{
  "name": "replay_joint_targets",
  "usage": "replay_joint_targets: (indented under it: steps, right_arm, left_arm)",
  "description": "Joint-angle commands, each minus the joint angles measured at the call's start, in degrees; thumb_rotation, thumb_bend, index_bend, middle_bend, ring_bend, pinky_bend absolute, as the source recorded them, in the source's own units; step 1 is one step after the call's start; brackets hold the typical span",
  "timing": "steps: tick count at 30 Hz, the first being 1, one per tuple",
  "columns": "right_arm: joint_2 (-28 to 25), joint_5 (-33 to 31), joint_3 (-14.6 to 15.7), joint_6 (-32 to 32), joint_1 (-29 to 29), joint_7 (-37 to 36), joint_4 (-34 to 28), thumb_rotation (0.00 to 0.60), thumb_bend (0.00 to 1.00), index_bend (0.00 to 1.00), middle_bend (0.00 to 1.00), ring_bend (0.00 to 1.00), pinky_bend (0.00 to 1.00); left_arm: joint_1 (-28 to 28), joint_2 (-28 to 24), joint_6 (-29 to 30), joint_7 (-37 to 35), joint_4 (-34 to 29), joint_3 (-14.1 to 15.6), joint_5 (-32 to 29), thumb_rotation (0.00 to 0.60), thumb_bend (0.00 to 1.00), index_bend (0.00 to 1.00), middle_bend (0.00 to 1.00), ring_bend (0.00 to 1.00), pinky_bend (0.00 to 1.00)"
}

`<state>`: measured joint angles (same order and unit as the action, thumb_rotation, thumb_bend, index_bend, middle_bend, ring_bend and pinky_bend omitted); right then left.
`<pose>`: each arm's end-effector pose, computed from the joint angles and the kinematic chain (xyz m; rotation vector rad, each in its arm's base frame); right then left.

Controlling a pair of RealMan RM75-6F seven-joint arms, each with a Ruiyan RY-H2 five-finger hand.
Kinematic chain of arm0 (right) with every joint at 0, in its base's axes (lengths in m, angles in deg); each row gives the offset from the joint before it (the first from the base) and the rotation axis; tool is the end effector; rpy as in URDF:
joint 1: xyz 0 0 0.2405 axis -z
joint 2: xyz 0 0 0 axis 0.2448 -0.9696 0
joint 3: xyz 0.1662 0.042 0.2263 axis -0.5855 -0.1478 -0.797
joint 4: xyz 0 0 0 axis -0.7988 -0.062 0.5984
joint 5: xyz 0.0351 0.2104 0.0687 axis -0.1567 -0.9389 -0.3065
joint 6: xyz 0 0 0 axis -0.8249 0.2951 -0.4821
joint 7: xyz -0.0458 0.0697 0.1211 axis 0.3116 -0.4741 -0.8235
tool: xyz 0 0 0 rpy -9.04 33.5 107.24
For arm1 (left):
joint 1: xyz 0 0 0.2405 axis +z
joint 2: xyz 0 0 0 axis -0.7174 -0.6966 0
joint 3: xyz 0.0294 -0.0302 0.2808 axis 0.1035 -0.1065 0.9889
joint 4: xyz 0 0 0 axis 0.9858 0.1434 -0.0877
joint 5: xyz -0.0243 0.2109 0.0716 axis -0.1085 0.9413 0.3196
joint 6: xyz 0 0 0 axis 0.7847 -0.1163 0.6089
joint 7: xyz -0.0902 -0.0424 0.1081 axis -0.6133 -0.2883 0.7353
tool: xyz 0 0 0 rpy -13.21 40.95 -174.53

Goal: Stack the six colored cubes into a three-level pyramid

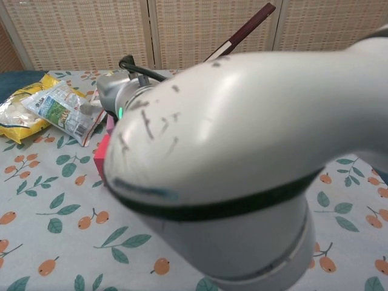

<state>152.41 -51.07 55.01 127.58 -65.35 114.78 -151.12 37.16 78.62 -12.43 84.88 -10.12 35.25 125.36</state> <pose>0.0997 -0.3185 -0.1250 1.9589 -0.7565 0.7497 -0.3585 0.2011 0.1067 -1.4761 -0.9929 -0.7300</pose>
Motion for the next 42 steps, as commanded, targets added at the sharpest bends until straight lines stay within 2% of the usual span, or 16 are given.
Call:
replay_joint_targets:
  steps: [1, 9, 31, 42]
  right_arm:
    - [0.0, -0.5, 0.1, 0.1, 0.1, 0.6, -0.4, 0.600, 0.18, 0.00, 0.00, 0.00, 0.00]
    - [-0.2, -0.4, 0.2, 0.5, 0.4, 1.1, -0.9, 0.600, 0.18, 0.00, 0.00, 0.00, 0.00]
    - [3.4, 2.8, -1.2, 0.5, 0.1, -1.7, 3.6, 0.600, 0.18, 0.00, 0.00, 0.00, 0.00]
    - [3.2, 2.5, -1.9, -0.3, 1.0, -1.4, 2.5, 0.600, 0.18, 0.00, 0.00, 0.00, 0.00]
  left_arm:
    - [0.0, -0.1, 0.1, -0.1, -0.1, 0.0, 0.0, 0.600, 0.31, 0.00, 0.04, 0.00, 0.05]
    - [0.1, -0.1, 0.2, 0.0, -0.2, 0.1, 0.2, 0.600, 0.31, 0.00, 0.04, 0.00, 0.05]
    - [0.1, -0.3, 0.3, -0.5, -0.1, 0.0, 0.3, 0.600, 0.31, 0.00, 0.04, 0.00, 0.05]
    - [0.3, -0.5, 0.7, -0.7, -0.3, -0.1, 0.4, 0.600, 0.31, 0.00, 0.04, 0.00, 0.05]
